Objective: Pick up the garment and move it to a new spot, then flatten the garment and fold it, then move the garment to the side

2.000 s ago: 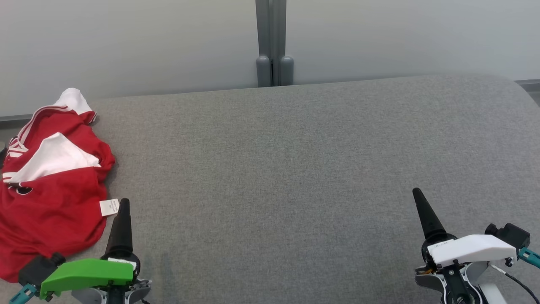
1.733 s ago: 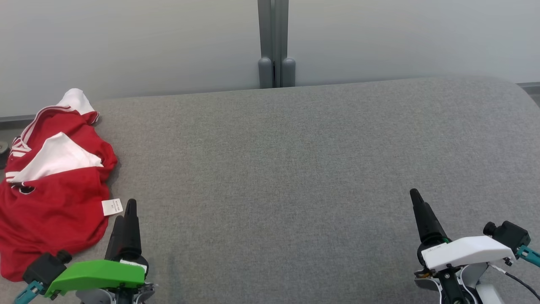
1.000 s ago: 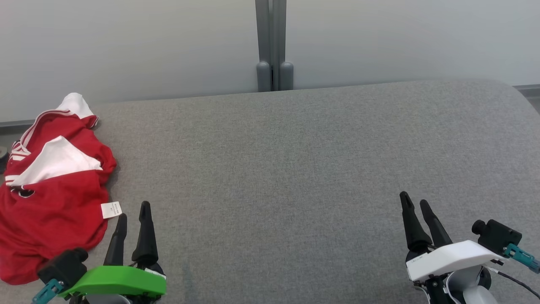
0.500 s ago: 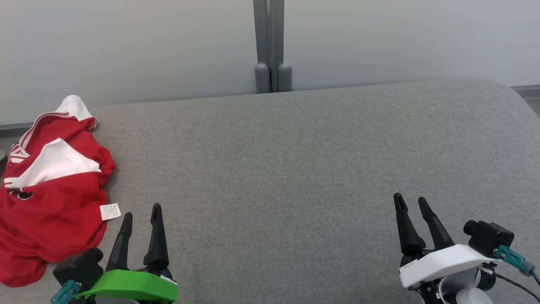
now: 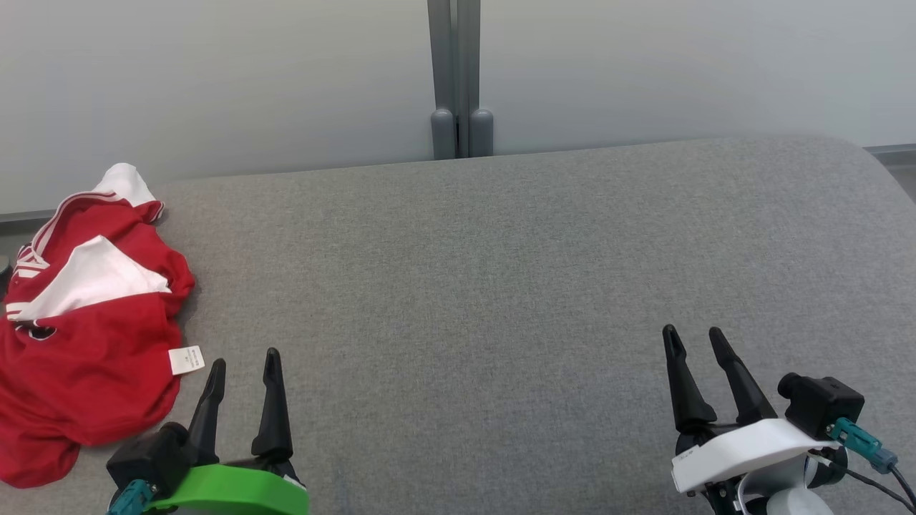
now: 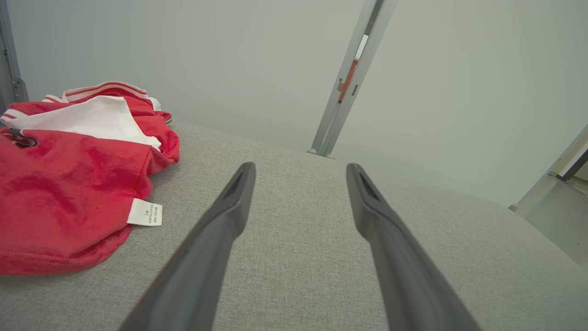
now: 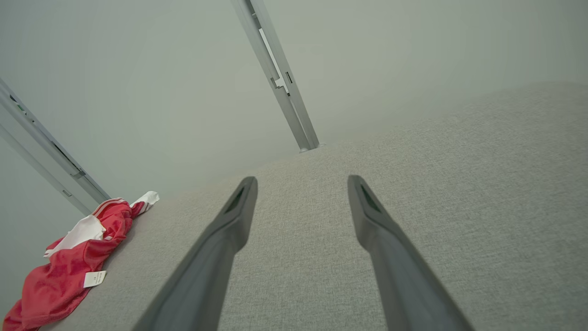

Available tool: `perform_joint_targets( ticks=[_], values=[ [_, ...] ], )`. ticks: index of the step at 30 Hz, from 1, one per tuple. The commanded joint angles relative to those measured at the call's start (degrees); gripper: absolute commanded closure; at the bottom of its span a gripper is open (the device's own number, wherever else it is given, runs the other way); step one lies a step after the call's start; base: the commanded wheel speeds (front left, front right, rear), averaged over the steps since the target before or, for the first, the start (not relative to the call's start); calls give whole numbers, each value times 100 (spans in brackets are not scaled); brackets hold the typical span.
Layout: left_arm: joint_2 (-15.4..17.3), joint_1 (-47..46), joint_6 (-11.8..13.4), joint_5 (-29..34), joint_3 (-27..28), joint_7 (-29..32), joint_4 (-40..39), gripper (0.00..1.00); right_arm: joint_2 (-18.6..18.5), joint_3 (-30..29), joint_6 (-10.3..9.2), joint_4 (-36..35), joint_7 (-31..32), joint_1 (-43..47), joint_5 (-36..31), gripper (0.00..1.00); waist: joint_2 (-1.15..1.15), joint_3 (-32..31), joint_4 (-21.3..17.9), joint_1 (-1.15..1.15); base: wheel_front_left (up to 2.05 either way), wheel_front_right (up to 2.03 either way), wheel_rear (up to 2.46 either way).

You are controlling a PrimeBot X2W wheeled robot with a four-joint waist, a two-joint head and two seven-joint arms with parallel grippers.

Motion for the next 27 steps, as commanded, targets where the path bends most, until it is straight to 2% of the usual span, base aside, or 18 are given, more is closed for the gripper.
perform_joint_targets(
  ticks=[1, 15, 27],
  values=[
    [47, 49, 36, 150, -11, -50, -38, 0, -12, 31, 15, -73, -62, 32, -139, 0, 0, -2, 0, 0, 0, 0, 0],
    [51, 131, -51, 348, -43, -226, -36, 0, -3, 97, 17, -71, -225, 88, -576, 0, 0, 8, -6, 0, 0, 0, 0],
    [53, 124, -144, 859, -104, -360, -1, 0, 4, 127, 17, -132, -354, 102, -911, 0, 0, 48, -40, 0, 0, 0, 0]
  ],
)
